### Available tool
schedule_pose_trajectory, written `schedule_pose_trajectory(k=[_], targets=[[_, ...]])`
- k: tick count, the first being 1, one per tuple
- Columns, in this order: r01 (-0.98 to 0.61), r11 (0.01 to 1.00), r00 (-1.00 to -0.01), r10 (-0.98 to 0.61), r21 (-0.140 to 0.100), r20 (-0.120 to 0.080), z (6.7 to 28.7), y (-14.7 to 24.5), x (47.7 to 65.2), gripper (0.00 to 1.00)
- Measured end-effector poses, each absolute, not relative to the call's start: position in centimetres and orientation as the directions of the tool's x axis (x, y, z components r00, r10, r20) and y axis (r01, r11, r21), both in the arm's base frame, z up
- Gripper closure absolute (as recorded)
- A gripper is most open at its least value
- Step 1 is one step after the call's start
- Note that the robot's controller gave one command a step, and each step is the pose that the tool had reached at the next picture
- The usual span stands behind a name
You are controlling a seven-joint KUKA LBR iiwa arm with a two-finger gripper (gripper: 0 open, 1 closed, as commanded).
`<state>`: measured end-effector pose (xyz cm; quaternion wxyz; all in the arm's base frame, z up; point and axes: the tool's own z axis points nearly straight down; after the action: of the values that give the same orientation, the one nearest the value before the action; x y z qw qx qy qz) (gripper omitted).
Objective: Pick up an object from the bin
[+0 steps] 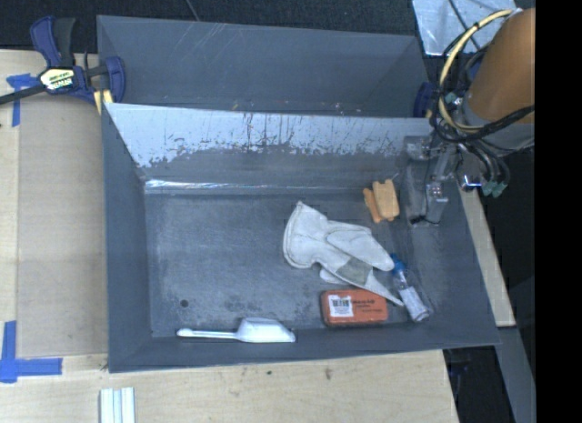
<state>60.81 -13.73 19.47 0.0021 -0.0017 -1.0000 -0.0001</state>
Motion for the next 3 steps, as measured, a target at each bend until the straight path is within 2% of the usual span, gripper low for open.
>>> schedule_pose_trajectory(k=[1,2,3], targets=[[0.0,1.0,-1.0,0.0,-0.001,-0.004,20.0,-13.7,61.0,0.0],[0.057,0.998,-0.998,0.057,-0.002,-0.011,14.9,-10.4,61.8,0.0],[-0.008,1.0,-1.0,-0.008,0.002,-0.003,10.6,-10.9,62.2,0.0]])
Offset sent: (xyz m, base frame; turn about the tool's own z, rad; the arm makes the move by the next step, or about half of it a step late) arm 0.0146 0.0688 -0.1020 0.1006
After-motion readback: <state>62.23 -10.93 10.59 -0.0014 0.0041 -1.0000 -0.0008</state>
